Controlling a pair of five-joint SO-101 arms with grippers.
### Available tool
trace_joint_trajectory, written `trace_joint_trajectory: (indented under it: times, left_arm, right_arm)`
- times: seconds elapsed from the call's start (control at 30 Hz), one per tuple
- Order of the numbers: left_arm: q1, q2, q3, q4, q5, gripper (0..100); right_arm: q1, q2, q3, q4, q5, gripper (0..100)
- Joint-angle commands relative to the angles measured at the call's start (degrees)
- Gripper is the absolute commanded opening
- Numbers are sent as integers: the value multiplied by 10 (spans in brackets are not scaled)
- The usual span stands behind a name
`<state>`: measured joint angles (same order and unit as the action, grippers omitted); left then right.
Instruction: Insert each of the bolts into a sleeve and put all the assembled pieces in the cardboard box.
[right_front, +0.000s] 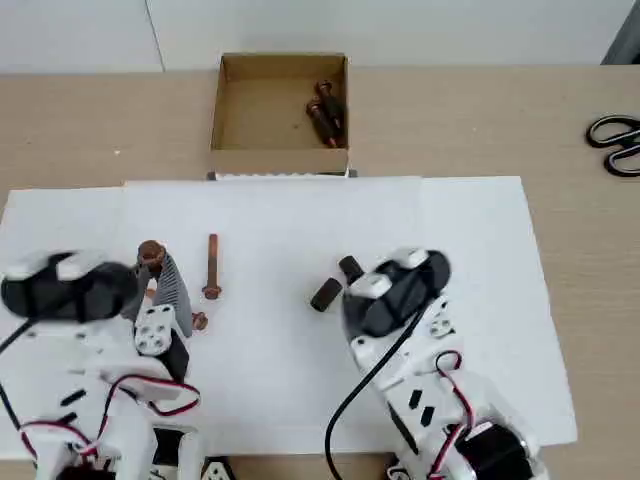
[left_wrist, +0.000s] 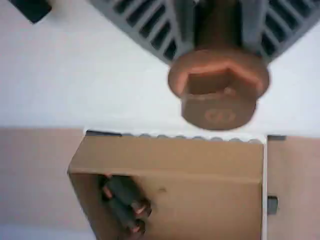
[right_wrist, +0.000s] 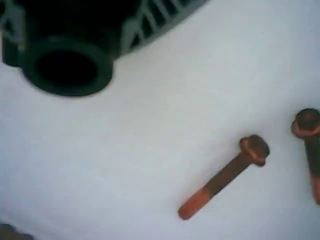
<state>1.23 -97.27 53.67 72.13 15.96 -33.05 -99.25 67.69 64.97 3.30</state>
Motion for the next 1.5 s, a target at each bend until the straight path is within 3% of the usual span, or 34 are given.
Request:
trace_joint_trajectory:
  times: [0.0,0.23,0.67,0.9,1.2,1.47]
  left_arm:
    - [28,-55,38,-40,57,5]
    - [89,-67,68,-43,188,5]
    - [199,-68,159,-189,193,5]
    - [250,-68,168,-205,193,5]
    - [251,-67,169,-211,224,5]
    - [251,-67,238,-341,195,5]
  right_arm:
    - [-30,-47,32,-16,32,4]
    - [-63,-44,77,-88,51,4]
    - [-125,-44,135,-96,75,4]
    - [-125,-44,134,-96,73,4]
    - [-125,-44,131,-104,72,4]
    - [-123,-44,150,-160,73,4]
